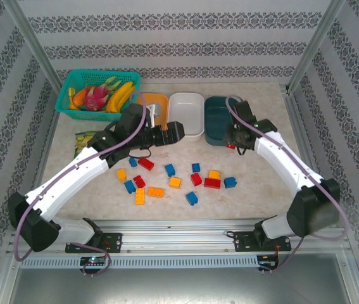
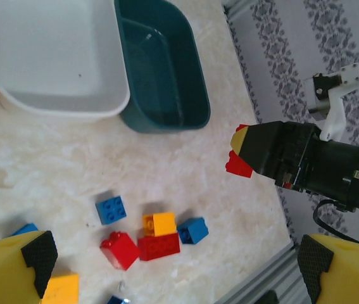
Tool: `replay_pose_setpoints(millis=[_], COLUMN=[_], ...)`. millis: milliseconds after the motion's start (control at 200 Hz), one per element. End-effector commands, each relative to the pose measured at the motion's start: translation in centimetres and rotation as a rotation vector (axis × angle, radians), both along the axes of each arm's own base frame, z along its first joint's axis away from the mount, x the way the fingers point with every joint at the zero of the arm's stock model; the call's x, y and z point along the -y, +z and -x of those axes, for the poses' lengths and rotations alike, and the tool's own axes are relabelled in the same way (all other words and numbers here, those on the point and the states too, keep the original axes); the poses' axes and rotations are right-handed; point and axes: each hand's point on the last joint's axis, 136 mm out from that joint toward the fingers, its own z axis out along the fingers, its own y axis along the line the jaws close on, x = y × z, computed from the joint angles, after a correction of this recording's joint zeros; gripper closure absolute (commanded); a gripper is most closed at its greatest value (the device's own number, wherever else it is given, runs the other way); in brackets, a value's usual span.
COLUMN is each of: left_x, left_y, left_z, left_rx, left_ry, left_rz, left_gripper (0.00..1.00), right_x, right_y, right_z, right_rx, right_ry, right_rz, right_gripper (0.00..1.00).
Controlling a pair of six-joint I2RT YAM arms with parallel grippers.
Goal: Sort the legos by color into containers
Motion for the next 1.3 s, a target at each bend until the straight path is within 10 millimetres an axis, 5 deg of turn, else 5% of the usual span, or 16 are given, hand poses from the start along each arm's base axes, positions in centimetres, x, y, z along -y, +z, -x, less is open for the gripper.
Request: replay_pose_setpoints(millis=[0,175,355,654,809,934,1074,1139,1294], left_x=[-0.1,0.8,2.9,4.1,3.6,2.7,0.4,-1.2,-5.5], left_y=[1.4,2.7,2.7,2.0,1.4,1.4,1.5,0.6,-2.4], left_z=[-2.2,-6.3,-9.1,-11.3,-11.1,-10.5,-9.0,-7.9,-4.1], left_rx=[-0.023,-0.006,-0.019,-0.032,-0.055,-0.065,-0.084,-0.127,-0.238], left_ry=[0.018,0.031,-0.012,-0.029,-0.017,0.005,0.069,0.112,0.208], left_rz=[0.032,0.034,-0.009,-0.064,-0.086,-0.111,-0.145,-0.165,-0.206], left_gripper=[0.0,0.0,0.01,0.03,0.03,0.03,0.03,0.03,0.09], right_x=[-0.3,-0.2,-0.1,0.4,0.1,-0.2,-1.1,-1.8,-4.7], right_y=[-1.0,-4.2,-8.2,-12.6,-12.8,-9.9,-2.5,1.6,7.3], right_z=[-3.3,-9.0,-12.8,-15.6,-15.8,-15.8,-15.0,-13.4,-8.0], right_rx=[-0.051,-0.141,-0.238,-0.32,-0.327,-0.269,-0.107,-0.014,0.174], right_ry=[0.05,0.036,0.023,-0.009,-0.003,0.018,0.047,0.063,0.159], right_rz=[0.008,-0.045,-0.063,-0.096,-0.104,-0.098,-0.098,-0.101,-0.142], right_gripper=[0.69,0.69,0.68,0.64,0.44,0.39,0.4,0.4,0.38])
